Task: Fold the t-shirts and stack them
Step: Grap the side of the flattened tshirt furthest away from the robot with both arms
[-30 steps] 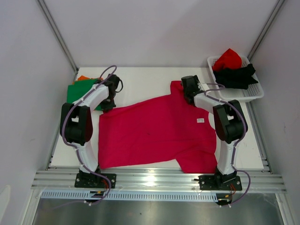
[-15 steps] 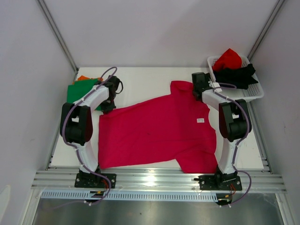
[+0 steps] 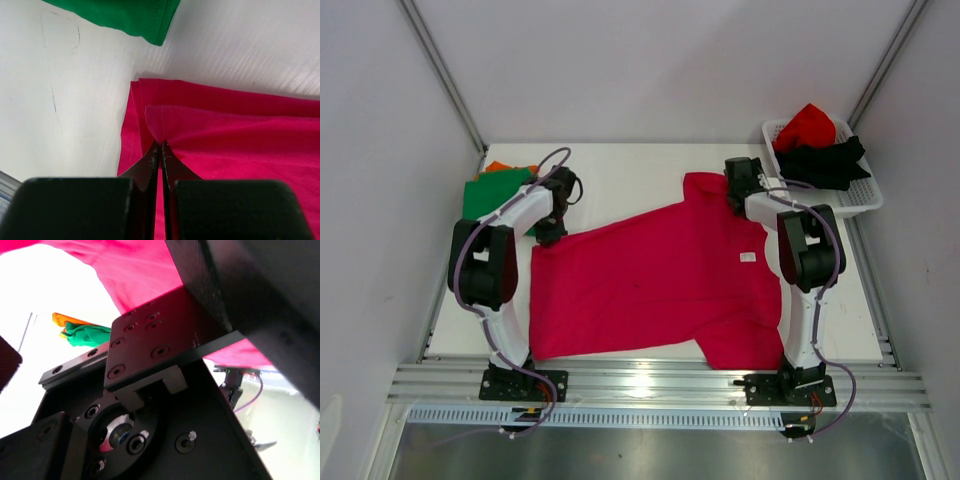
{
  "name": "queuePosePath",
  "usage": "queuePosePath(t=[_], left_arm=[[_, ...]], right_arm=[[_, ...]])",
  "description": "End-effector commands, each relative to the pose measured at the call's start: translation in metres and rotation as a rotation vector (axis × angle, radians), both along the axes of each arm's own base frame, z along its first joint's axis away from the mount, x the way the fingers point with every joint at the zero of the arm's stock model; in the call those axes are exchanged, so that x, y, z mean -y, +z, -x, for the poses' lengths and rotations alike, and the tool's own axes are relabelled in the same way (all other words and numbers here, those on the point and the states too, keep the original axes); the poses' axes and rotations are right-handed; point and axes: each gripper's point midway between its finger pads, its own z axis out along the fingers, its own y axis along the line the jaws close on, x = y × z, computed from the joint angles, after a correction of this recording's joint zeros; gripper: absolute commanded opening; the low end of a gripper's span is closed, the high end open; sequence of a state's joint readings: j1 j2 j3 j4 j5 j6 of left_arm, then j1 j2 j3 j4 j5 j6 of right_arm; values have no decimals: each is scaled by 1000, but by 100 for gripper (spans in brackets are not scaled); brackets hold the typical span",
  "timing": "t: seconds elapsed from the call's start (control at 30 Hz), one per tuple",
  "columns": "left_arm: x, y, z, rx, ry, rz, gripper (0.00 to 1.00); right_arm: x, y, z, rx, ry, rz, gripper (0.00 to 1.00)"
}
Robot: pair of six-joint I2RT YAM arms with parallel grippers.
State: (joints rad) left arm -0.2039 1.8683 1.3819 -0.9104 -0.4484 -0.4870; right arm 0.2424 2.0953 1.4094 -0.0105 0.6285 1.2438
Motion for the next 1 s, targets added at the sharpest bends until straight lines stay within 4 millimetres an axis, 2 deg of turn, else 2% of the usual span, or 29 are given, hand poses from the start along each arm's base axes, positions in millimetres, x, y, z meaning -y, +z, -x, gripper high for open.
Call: queuePosePath(t=[0.0,0.1,0.17,0.2,0.27,0.43,0.57,0.77,0.97], left_arm=[[-1,12,1,45,-12,-7,4],[-2,8,3,34,-12,-13,4],[-2,7,3,32,-13,-15,4],[-2,6,3,31,-11,-15,4],[-2,5,4,31,-6,-15,4],[0,-3,3,29,-9,-4,4],[-4,-6,-1,22,-22,-28,4],[-2,-18,-5,-6,-38,-29,4],[-5,-19,-4,-5,-36,-41,4]], right_arm=[[-8,25,-30,135,38,-38,90],[-11,30,-35,180,49,-65,90],[-9,42,-38,248,47,-112,91],[-11,34,-32,243,66,-137,91],[-10,36,-32,275,64,-186,91],[-14,23,-31,264,96,-271,91],[-18,23,-34,275,108,-341,91],[-23,40,-42,318,134,-347,91],[-22,46,-46,326,142,-328,87]])
